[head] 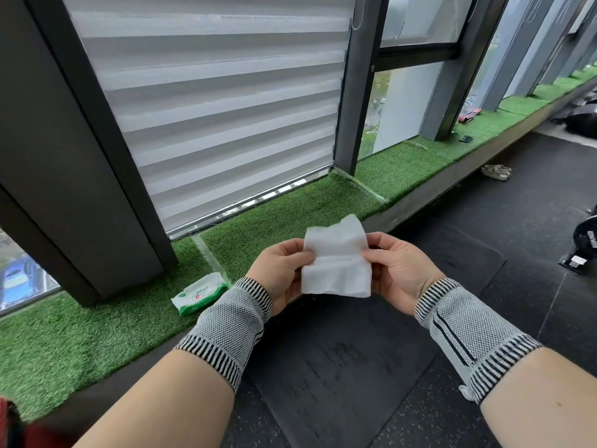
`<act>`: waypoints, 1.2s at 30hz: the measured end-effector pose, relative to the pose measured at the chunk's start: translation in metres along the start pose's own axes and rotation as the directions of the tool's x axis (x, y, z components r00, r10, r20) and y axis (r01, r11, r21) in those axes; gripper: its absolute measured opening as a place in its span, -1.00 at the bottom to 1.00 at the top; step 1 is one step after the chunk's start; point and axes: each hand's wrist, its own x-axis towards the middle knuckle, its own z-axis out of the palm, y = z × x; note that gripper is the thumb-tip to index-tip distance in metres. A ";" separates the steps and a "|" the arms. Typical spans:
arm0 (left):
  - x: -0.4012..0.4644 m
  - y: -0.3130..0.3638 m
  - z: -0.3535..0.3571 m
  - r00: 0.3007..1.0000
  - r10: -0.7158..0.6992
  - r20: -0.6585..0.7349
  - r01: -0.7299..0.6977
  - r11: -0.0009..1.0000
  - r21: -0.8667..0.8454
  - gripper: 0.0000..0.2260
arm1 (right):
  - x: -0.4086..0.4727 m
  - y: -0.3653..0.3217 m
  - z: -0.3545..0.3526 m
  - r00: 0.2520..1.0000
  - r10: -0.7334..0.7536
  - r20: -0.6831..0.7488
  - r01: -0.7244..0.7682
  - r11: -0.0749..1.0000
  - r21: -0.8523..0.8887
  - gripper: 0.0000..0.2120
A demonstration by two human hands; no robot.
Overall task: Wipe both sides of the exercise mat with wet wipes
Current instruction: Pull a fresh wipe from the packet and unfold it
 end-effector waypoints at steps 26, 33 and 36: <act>-0.014 0.007 0.002 0.987 -0.078 0.138 0.080 0.997 -0.008 -0.89 | -0.006 0.000 0.012 0.990 0.083 -0.115 -0.089 0.995 -0.051 -0.31; -0.009 0.000 0.009 0.995 -0.076 0.070 0.077 0.997 -0.014 -0.89 | -0.016 0.026 0.006 0.989 0.143 -0.021 -0.144 0.988 -0.047 -0.80; -0.005 -0.003 0.008 0.996 -0.093 0.019 0.092 0.995 0.035 -0.89 | -0.013 0.023 0.002 0.995 0.058 -0.083 -0.065 0.995 -0.080 -0.90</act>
